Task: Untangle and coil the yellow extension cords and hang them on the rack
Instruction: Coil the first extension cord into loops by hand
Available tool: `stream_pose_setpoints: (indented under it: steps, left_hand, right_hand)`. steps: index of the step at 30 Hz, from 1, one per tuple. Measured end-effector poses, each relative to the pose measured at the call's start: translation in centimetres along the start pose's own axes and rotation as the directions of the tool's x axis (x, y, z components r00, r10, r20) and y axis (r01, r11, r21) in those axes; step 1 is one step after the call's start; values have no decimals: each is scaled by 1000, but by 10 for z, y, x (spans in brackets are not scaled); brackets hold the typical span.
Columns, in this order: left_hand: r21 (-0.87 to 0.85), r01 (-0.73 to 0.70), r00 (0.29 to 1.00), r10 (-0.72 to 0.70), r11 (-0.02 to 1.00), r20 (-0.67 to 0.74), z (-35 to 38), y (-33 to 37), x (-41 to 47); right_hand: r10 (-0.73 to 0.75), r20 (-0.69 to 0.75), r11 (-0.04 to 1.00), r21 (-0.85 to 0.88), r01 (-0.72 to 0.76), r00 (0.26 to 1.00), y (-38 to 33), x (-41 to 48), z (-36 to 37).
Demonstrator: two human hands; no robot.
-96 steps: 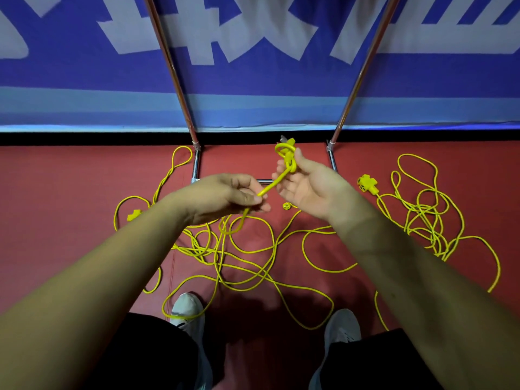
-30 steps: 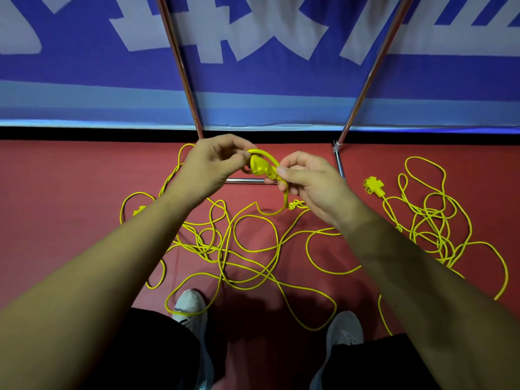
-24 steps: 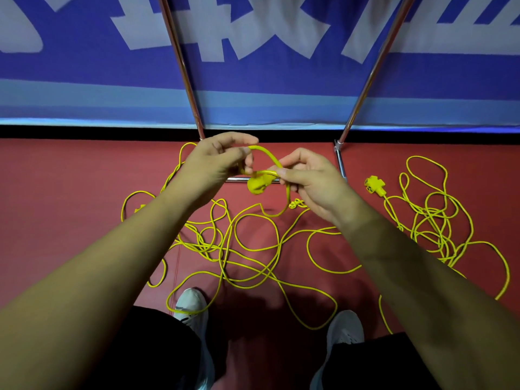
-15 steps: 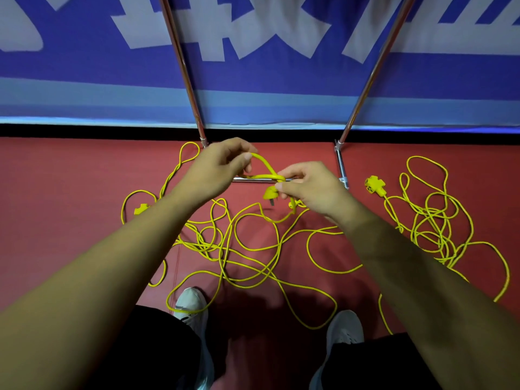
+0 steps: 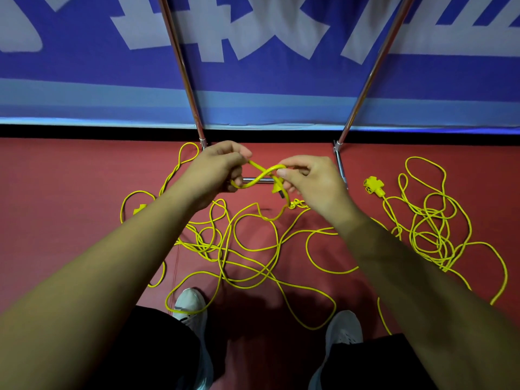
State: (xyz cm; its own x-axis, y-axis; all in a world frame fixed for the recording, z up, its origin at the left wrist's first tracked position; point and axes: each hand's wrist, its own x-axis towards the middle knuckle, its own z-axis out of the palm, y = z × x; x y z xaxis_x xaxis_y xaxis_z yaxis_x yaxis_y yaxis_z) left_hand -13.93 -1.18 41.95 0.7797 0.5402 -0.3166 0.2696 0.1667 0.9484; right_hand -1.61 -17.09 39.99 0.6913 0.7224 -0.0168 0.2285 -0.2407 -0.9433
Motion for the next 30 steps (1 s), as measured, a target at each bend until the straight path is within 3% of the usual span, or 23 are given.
stream_pose_setpoints:
  steps: [3,6,8,10,11,13,15,19,23,26,28,30]
  left_hand:
    - [-17,158,985,-156,987,72,0,-2,-1]
    - [-22,268,953,-261,963,151,0,-4,-4]
    - [20,262,953,-262,965,154,2,-6,-4]
    - [243,107,992,-119,964,35,2,-13,1]
    - [413,-32,998,48,910,-28,-1,-16,4]
    - [607,-334,925,374,721,65,-8,-17,7]
    - [534,-483,873,427,694,235,-7,-14,3]
    - [442,-389,894,216,808,392,2,-5,-8]
    - [242,-205,937,118,948,329,7,1,-9]
    - [-31,-82,986,85,996,140,-1,7,-5]
    - [-129,-66,995,75,989,60,-10,7,0]
    - [-190,-27,993,49,981,109,-13,5,0]
  right_hand:
    - [38,25,975,220,-42,999,-4,-1,1]
    - [129,65,833,535,-144,989,-11,-1,0]
    - [147,100,771,612,-177,984,-15,-2,0]
    - [146,115,779,599,-186,983,-17,-3,1]
    - [146,110,794,580,-183,983,-18,-3,2]
    - [132,93,826,540,-161,987,-17,-3,3]
    - [97,115,834,533,-144,989,-18,-3,4]
    - [64,222,842,512,-172,973,-18,-3,1]
    - [69,271,912,374,-171,960,-16,-1,-2]
    - [143,343,952,208,-224,928,-8,2,-11]
    - [213,375,919,236,-315,902,-2,3,-18]
    - [258,372,834,381,-400,892,0,3,-21]
